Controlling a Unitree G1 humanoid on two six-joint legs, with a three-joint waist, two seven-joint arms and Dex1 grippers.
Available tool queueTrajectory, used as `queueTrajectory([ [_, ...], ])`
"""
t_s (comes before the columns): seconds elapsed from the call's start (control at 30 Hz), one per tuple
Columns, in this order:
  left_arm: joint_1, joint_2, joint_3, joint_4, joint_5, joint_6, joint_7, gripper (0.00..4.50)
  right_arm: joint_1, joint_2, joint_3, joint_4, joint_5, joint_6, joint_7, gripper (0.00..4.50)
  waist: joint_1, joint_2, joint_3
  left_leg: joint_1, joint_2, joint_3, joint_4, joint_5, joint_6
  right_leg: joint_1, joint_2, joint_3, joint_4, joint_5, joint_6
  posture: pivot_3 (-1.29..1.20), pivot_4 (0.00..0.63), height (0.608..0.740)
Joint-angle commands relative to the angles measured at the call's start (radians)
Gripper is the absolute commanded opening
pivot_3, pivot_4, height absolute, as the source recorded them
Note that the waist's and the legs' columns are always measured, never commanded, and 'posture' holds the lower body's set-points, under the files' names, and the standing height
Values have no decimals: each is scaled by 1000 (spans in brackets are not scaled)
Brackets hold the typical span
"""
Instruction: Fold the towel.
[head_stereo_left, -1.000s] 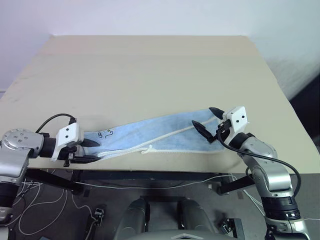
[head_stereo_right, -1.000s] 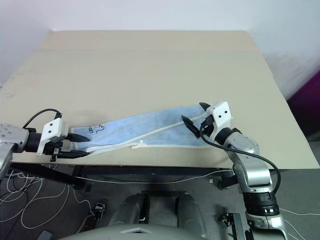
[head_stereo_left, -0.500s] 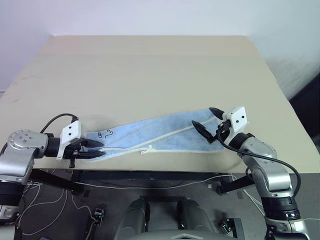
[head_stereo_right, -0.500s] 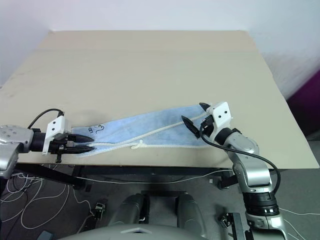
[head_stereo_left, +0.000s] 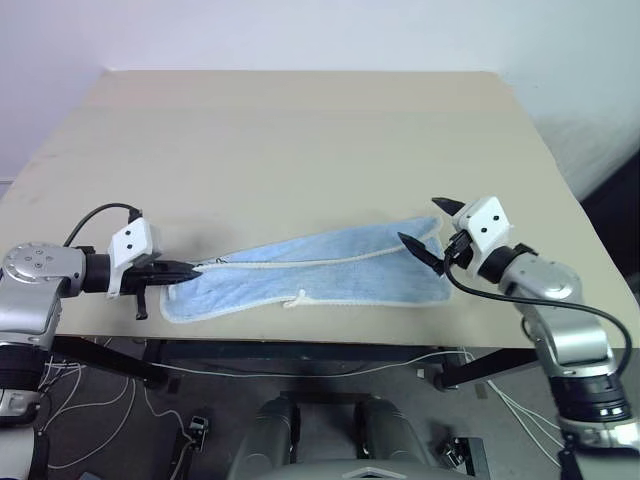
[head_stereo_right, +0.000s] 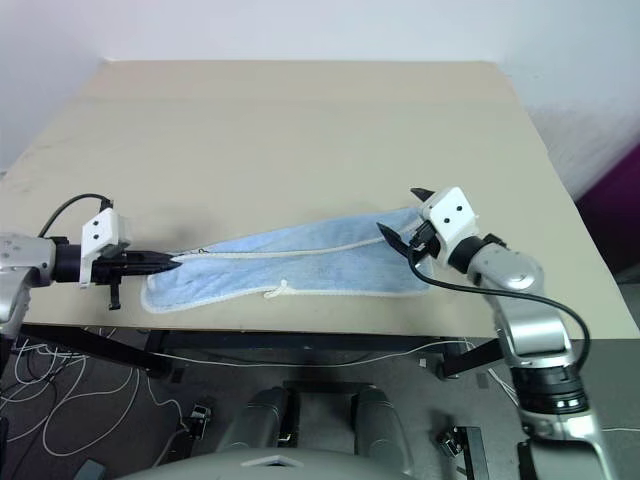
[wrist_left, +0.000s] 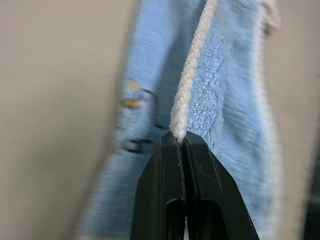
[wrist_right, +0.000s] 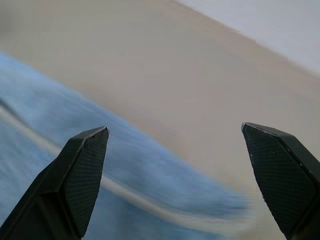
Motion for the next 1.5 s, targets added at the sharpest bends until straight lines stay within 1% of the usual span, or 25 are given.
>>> queueTrajectory([
  [0.03, -14, -8, 20, -4, -5, -24, 14, 32, -60, -88, 31, 103, -92, -112, 70, 4500, -2, 0, 0, 0, 0, 0, 0, 0, 0, 0, 0, 0, 0, 0, 0, 0, 150, 740],
  [0.17, -15, -24, 19, -12, -4, -25, 36, 32, -139, -172, 87, 271, -173, -265, 150, 4500, -5, 0, 0, 0, 0, 1, 0, 0, 0, 0, 1, 0, 0, 0, 0, 0, 150, 740],
  [0.27, -11, -32, 21, -20, -5, -23, 52, 32, -180, -198, 121, 370, -228, -374, 173, 4500, -5, 0, 0, 0, 0, 1, 0, 0, 0, 0, 1, 0, 0, 0, 0, 0, 150, 740],
  [0.4, 9, -39, 25, -39, -10, -22, 68, 32, -242, -203, 173, 504, -320, -532, 160, 4500, -5, 0, 0, 0, 0, 1, 0, 0, 0, 0, 1, 0, 0, 0, 0, 0, 150, 740],
  [0.57, 40, -43, 34, -70, -19, -13, 89, 32, -334, -183, 227, 642, -440, -696, 73, 4500, -6, 1, 1, 0, 0, 1, 0, 0, 0, -1, 1, 1, 1, 0, 0, 0, 150, 740],
  [0.67, 51, -42, 39, -79, -22, -11, 97, 0, -369, -183, 250, 700, -496, -765, 28, 3922, -5, 1, 1, 0, 0, 1, 0, 0, 0, -1, 1, 1, 1, 0, 0, 0, 150, 740],
  [0.93, 58, -42, 44, -75, -21, -15, 109, 0, -391, -191, 258, 739, -495, -823, 51, 1184, -5, 1, 1, 0, 0, 1, 0, 0, 0, -1, 1, 1, 1, 0, 0, 0, 150, 740],
  [0.97, 56, -42, 43, -73, -20, -15, 111, 0, -393, -194, 256, 739, -493, -825, 54, 783, -5, 1, 1, 0, 0, 1, 0, 0, 0, -1, 1, 1, 1, 0, 0, 0, 150, 740],
  [1.03, 49, -45, 43, -67, -18, -20, 118, 0, -399, -199, 250, 736, -487, -830, 60, 148, -5, 1, 1, 0, 0, 1, 0, 0, 0, -1, 1, 1, 1, 0, 0, 0, 150, 740],
  [1.07, 45, -47, 43, -63, -16, -23, 124, 0, -402, -202, 247, 734, -485, -834, 61, 34, -5, 1, 1, 0, 0, 1, 0, 0, 0, -1, 1, 1, 1, 0, 0, 0, 150, 740],
  [1.2, 30, -61, 40, -50, -5, -48, 147, 0, -415, -217, 237, 736, -485, -843, 59, 34, -5, 1, 1, 0, 0, 1, 0, 0, 0, -1, 1, 1, 1, 0, 0, 0, 150, 740],
  [1.33, -31, -75, 40, 20, 29, -109, 194, 0, -445, -242, 217, 739, -489, -839, 35, 34, -3, 1, 1, 0, 0, 1, 0, 0, 0, -1, 0, 1, 1, 0, 0, 0, 150, 740],
  [1.4, -104, -68, 36, 101, 58, -151, 214, 0, -487, -261, 197, 750, -471, -827, 37, 34, -3, 1, 1, 0, 0, 1, 0, 0, 0, -1, 1, 1, 1, 0, 0, 0, 150, 740],
  [1.5, -260, -67, 27, 235, 102, -205, 258, 0, -565, -292, 168, 788, -444, -808, 53, 34, -1, 2, 2, 0, 0, 1, 1, 0, 0, -1, 1, 0, 1, 0, 0, 0, 150, 740],
])
